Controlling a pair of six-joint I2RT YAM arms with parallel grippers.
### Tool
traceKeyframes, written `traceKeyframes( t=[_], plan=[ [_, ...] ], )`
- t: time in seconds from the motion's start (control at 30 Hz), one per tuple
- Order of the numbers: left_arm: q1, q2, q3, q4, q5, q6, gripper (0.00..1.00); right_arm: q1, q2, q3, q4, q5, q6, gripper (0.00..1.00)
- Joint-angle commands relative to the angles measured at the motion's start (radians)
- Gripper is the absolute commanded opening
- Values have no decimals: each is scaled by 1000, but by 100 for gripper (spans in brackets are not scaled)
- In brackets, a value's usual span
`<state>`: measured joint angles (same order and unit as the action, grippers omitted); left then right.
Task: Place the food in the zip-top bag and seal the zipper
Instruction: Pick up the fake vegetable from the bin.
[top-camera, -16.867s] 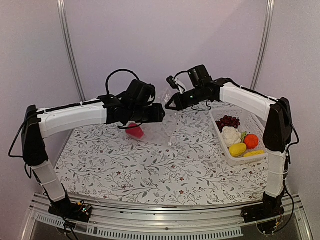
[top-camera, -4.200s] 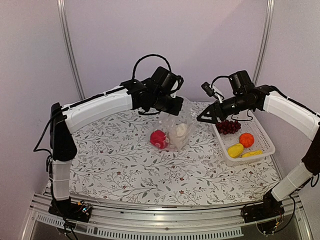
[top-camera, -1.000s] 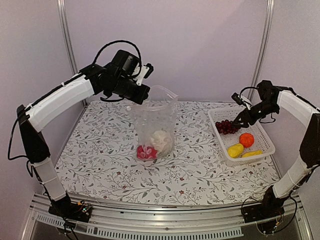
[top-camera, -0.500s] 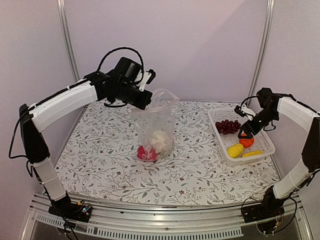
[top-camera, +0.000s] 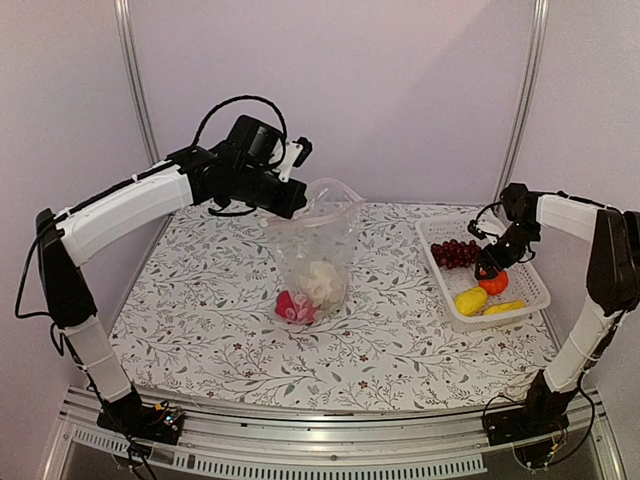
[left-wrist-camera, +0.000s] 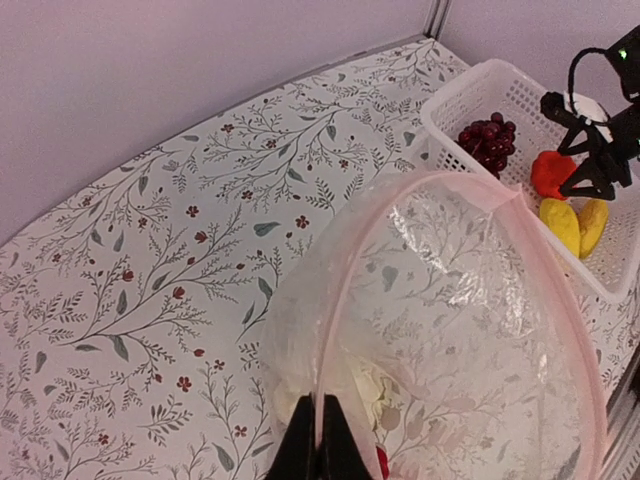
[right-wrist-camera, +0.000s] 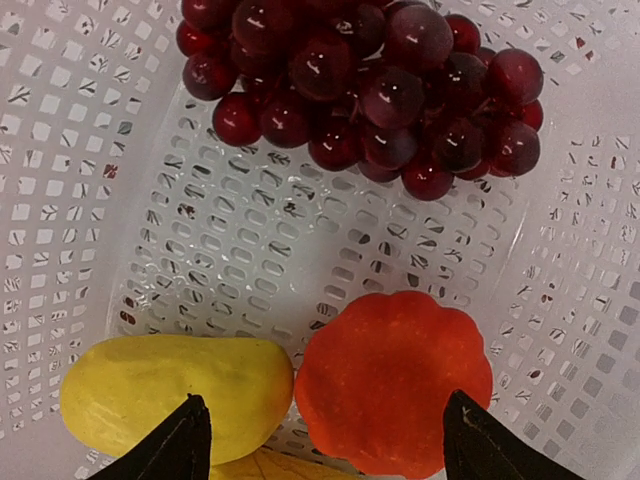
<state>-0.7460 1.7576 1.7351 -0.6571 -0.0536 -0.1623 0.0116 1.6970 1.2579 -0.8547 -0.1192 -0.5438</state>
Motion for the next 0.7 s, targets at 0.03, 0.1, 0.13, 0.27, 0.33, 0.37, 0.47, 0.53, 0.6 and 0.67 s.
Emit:
traceKeyframes(
  t=[0.03,0.1,0.13,0.27,0.33,0.37,0.47,0.53,0.6,0.67],
  plan=[
    [10,-45,-5,40,26,-6,0,-4,66,42,61,90,60,79],
    [11,-47,-6,39,27,-5,1,-4,80,32,71,112,66,79],
    [11,-50,-6,40,29,-4,1,-4,89,27,76,139,67,79],
    [11,-55,-3,39,29,-1,1,-4,109,5,96,192,78,80],
    [11,-55,2,36,31,-2,1,-4,121,0,98,209,88,80],
    [11,-55,3,36,32,-2,1,-5,126,-4,102,220,91,81],
    [10,-55,7,34,34,-4,1,-5,131,-16,107,264,99,82],
    [11,-53,10,32,37,-7,1,-4,133,-26,98,284,100,83],
    [11,-53,9,33,37,-11,1,-4,127,-39,90,290,103,84],
    [10,-50,8,33,37,-13,1,-4,114,-57,91,297,110,85]
  ],
)
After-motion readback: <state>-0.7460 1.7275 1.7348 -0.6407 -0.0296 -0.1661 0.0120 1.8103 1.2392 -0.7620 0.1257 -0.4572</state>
